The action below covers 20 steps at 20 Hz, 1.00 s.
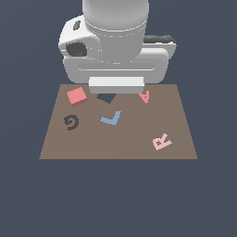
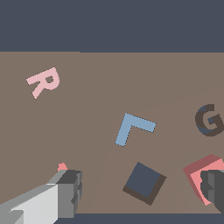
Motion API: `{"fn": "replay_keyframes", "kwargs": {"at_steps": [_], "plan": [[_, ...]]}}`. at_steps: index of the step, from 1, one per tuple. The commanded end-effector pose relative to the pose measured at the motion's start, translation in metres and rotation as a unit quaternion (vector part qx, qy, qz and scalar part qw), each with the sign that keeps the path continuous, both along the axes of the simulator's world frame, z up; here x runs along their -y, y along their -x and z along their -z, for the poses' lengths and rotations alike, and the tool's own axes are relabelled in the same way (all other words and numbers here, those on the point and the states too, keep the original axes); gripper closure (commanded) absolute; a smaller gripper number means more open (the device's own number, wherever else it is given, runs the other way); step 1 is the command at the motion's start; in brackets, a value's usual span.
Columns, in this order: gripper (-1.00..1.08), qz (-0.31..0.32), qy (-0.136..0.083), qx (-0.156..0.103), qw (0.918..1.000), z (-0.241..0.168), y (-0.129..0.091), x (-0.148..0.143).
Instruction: Insert a designated object into the corresponding slot on a board.
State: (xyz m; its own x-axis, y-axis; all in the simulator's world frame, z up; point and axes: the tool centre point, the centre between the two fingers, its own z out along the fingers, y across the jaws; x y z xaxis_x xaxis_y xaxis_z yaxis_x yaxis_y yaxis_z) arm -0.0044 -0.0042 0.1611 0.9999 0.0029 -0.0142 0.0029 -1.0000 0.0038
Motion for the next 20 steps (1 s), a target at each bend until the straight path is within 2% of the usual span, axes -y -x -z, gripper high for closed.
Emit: {"fn": "replay_keyframes", "kwargs": {"at_steps": [1,11,20], "plan": [[-0.92,0.000,0.000,0.000,1.0000,0.000,0.000,0.000],[-0.92,-0.023,0.000,0.001,0.9997,0.010,0.011,0.013],[-0.92,-0.081,-0.001,0.002,0.9967,0.037,0.035,0.046]]}}
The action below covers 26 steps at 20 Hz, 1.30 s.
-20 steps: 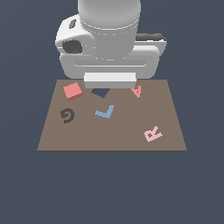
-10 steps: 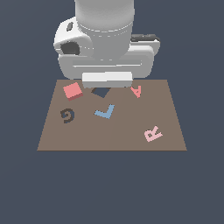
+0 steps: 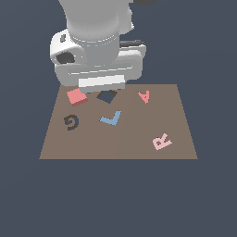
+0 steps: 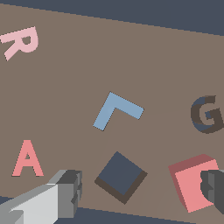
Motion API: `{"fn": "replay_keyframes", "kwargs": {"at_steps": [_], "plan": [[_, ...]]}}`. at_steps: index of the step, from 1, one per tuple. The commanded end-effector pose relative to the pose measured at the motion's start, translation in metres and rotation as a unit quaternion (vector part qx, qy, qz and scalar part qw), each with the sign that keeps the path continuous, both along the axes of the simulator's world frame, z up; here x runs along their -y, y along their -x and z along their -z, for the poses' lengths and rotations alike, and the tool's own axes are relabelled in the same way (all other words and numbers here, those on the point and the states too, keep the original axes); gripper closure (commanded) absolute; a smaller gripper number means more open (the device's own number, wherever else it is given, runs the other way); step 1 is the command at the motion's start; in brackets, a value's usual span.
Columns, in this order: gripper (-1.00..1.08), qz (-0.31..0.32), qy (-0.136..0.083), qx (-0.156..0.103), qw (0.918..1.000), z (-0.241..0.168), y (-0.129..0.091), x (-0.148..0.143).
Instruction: Insert a designated object into the corresponding slot on a board.
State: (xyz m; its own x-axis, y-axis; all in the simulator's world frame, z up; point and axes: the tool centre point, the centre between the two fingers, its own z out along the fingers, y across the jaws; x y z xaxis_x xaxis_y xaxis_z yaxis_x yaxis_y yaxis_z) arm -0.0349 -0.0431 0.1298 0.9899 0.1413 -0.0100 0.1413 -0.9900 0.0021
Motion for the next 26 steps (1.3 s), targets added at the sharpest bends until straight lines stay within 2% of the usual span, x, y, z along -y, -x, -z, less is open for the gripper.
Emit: {"fn": "replay_keyframes", "kwargs": {"at_steps": [1,14,26], "plan": [[-0.92,-0.020,0.000,0.000,0.9998,0.009,0.008,0.012],[-0.92,-0.126,-0.002,0.003,0.9920,0.059,0.039,0.083],[-0.92,-0.168,-0.003,0.005,0.9857,0.080,0.044,0.114]]}}
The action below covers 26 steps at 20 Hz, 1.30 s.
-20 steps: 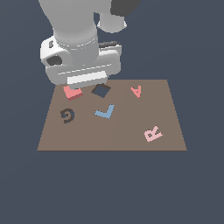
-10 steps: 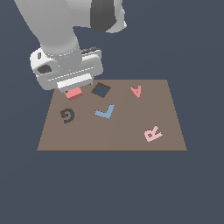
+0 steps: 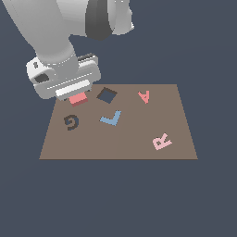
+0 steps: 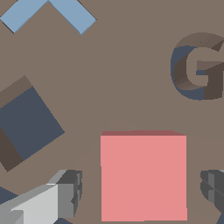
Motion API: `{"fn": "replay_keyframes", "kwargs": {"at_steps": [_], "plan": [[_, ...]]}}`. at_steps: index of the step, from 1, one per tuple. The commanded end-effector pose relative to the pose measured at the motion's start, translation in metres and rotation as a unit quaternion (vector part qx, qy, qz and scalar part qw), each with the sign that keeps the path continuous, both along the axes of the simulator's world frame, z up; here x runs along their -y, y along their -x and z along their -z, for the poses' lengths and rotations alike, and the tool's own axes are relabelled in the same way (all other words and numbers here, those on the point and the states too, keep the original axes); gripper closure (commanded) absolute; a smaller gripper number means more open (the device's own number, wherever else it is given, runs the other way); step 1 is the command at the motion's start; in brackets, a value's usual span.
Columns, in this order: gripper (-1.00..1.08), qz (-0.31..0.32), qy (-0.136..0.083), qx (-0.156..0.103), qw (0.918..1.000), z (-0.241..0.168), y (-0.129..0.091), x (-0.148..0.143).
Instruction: Insert a designated object into the corresponding slot on a board.
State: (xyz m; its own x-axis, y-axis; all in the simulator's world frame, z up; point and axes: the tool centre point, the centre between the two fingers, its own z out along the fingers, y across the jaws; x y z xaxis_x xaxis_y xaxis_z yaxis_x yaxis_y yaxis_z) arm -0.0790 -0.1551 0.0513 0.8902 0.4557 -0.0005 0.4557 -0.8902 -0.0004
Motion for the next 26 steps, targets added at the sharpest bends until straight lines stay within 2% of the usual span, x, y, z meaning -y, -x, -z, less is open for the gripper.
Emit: {"fn": "replay_keyframes", "kwargs": {"at_steps": [1,18,19,26], "plan": [[-0.92,-0.004,0.000,0.000,1.0000,0.002,0.000,0.002],[-0.92,-0.004,0.000,0.000,1.0000,0.021,-0.001,0.002],[1.08,-0.004,0.000,0.000,1.0000,0.021,-0.001,0.002],[1.08,-0.004,0.000,0.000,1.0000,0.021,-0.001,0.002]]}}
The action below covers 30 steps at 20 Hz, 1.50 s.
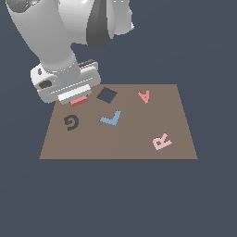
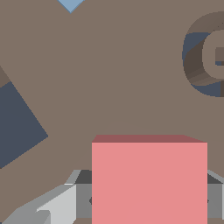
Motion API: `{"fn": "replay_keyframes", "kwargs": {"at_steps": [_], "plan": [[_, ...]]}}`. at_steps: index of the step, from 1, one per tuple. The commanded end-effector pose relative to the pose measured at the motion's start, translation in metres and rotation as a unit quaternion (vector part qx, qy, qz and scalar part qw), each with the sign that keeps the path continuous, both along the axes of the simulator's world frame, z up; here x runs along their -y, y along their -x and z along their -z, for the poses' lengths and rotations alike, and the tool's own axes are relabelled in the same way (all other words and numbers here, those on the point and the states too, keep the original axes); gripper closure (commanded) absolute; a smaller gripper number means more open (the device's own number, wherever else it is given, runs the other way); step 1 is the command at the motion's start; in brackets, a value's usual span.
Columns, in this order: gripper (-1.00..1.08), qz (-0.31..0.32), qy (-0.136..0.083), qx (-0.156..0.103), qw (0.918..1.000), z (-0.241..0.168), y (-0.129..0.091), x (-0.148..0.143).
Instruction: Insert a designated object into the corresponding slot on a board.
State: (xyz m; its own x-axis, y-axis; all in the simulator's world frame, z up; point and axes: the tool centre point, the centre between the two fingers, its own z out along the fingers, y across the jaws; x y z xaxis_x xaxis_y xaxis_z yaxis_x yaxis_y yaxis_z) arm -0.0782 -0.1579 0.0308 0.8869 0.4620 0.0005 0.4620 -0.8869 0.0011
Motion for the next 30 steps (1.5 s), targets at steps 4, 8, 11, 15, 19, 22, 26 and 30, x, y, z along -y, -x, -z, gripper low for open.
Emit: {"fn": "replay_keyframes", "kwargs": {"at_steps": [4,8,11,15,19,22,26,30], "plan": [[1.08,0.000,0.000,0.000,1.0000,0.000,0.000,0.000],[1.08,-0.012,0.000,0.000,0.9999,0.000,-0.001,-0.005],[1.08,-0.037,0.000,0.000,0.9993,-0.001,-0.002,-0.014],[1.08,-0.090,0.000,0.000,0.9959,-0.003,-0.003,-0.034],[1.08,-0.165,0.000,0.000,0.9862,-0.006,-0.001,-0.063],[1.08,-0.217,0.000,0.000,0.9761,-0.007,0.004,-0.083],[1.08,-0.265,0.000,-0.001,0.9642,-0.009,0.010,-0.101],[1.08,-0.291,0.000,-0.001,0.9568,-0.010,0.015,-0.110]]}}
